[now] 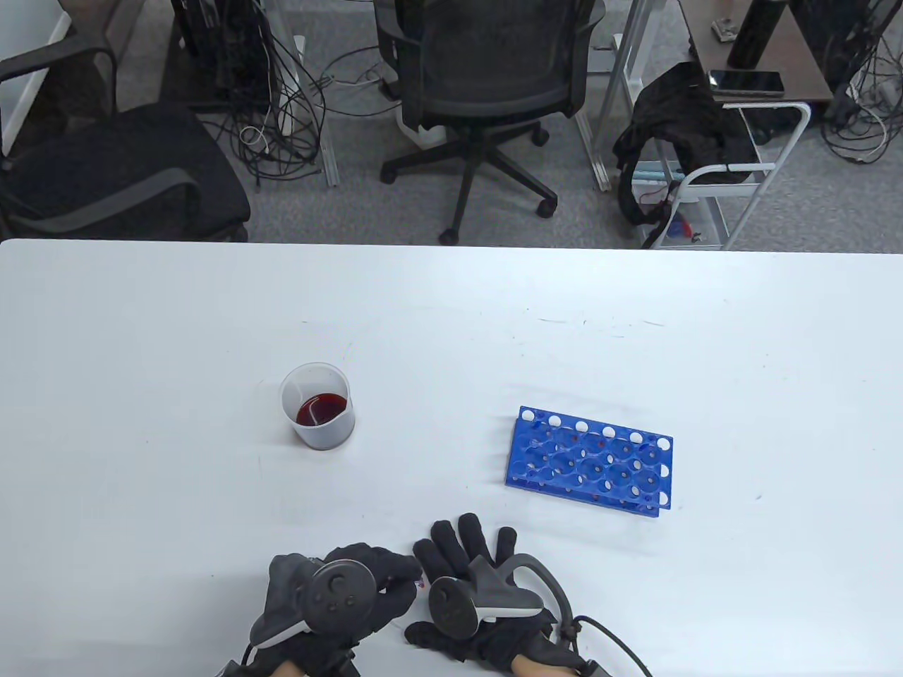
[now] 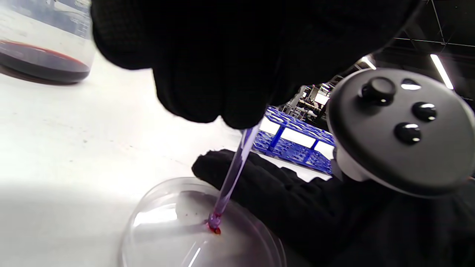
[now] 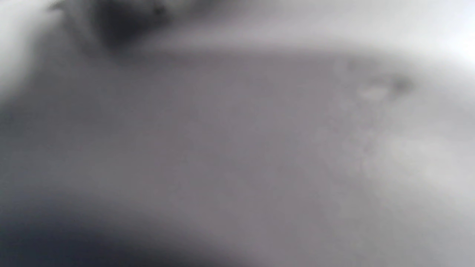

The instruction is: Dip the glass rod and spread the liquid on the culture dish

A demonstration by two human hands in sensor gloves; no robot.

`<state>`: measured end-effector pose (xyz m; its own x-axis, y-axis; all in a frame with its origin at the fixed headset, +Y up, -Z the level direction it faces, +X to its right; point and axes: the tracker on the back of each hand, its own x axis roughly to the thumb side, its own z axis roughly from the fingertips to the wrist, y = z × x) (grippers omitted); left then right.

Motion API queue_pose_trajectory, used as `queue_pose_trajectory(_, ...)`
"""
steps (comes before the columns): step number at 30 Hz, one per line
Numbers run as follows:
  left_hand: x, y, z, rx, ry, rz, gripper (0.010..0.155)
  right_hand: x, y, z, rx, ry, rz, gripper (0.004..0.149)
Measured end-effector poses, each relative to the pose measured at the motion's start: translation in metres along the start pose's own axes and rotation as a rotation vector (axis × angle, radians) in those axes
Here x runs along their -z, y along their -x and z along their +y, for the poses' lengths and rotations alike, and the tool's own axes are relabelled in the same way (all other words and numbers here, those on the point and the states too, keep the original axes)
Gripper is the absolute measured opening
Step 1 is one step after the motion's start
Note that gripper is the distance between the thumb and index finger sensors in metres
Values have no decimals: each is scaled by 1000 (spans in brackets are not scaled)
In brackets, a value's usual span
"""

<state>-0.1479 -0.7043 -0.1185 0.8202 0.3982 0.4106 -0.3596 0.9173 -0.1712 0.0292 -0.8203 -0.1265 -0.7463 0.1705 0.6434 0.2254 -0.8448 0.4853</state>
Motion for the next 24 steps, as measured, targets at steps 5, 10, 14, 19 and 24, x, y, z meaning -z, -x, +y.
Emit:
queue_pose_trajectory(5,0,0,3,30,-10,23,38,0,0,0,0,0,0,102)
queue_pose_trajectory(10,-1,0,4,42,13,30,37,0,0,0,0,0,0,102)
queue_pose_trajectory(14,-1,0,5,36,52,22,37,0,0,0,0,0,0,102)
queue_pose_trajectory(19,-1,0,4,6,104,-4,37,0,0,0,0,0,0,102)
queue_pose_trajectory(24,-1,-1,2,-21,124,-24,37,0,0,0,0,0,0,102)
